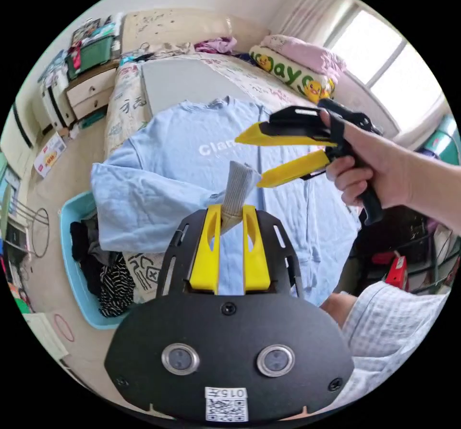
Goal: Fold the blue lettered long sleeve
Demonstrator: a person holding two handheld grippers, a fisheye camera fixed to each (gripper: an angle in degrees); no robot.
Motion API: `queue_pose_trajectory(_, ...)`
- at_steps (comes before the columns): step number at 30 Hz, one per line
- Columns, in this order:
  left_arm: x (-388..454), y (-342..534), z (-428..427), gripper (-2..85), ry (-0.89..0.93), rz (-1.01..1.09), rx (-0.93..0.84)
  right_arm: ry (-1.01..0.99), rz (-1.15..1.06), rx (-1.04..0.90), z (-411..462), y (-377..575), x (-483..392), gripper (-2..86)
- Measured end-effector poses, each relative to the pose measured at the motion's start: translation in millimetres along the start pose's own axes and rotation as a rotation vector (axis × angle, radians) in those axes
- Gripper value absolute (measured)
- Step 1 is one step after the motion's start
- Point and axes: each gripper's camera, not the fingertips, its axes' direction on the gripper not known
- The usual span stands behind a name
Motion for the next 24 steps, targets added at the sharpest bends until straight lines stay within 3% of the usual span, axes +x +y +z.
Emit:
queue_pose_trajectory(3,29,4,8,7.3,-0.122,0.115,-0.076,-0.027,0.049,-0.047,21,-3,61,14.7)
queue_pose_trajectory(5,37,4,6,7.5,-0.165,0.137,-0.099,-0.045,0.082,-0.106,41,-1,98,5.1)
queue_pose_trajectory(6,36,4,3,7.7,-0.170,0.107,-0.106,-0.038,0.078,-0.104,44,1,104,4.3)
queue_pose_trajectory(10,17,-2,-21,8.4,-0.043,-0.011,-0.100,-0.011,-0.022,-0.028,28,20,121,1.6)
queue_pose_trajectory(16,-37,11,-63,8.3,0.199,-0.383,0.020,-0.012,-0.137,0.186,-71,72,145,0.9)
queue_pose_trajectory(24,-108,55,-14,8.3,0.336,-0.880,0.074,0.167,-0.002,0.275,-144,119,249,0.8)
